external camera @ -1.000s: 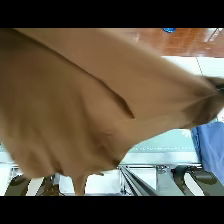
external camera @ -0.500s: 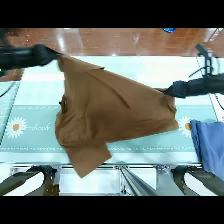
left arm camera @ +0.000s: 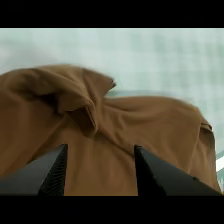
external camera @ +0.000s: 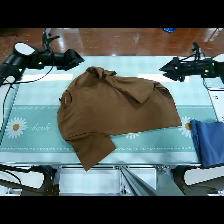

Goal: Fold the shirts.

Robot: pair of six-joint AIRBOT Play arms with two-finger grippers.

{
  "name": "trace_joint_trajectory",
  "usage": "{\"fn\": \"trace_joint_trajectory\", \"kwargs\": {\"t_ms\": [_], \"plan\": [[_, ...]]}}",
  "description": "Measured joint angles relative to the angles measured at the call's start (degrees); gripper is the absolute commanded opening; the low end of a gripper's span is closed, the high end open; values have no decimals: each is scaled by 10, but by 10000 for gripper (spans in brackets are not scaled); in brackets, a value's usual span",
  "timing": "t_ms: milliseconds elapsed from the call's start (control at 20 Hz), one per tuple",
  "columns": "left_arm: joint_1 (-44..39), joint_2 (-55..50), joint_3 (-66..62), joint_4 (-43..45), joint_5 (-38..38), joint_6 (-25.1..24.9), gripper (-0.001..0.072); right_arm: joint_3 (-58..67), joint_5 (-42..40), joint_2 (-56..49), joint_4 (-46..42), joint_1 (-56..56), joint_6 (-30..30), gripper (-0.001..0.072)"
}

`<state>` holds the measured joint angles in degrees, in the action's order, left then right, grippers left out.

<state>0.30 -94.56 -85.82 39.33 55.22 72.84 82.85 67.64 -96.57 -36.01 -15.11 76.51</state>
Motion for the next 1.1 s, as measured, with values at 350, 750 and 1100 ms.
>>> {"fn": "trace_joint_trajectory", "kwargs": {"t_ms": [350, 750, 1100], "plan": [[140, 91, 54, 102, 216, 42, 509, -30, 129, 52, -119, -115, 12, 409], [253, 367, 460, 210, 206, 63, 509, -312, 48, 257, -202, -136, 8, 409], [283, 426, 650, 141, 161, 84, 508, -389, 40, 324, -149, -137, -24, 409]]}}
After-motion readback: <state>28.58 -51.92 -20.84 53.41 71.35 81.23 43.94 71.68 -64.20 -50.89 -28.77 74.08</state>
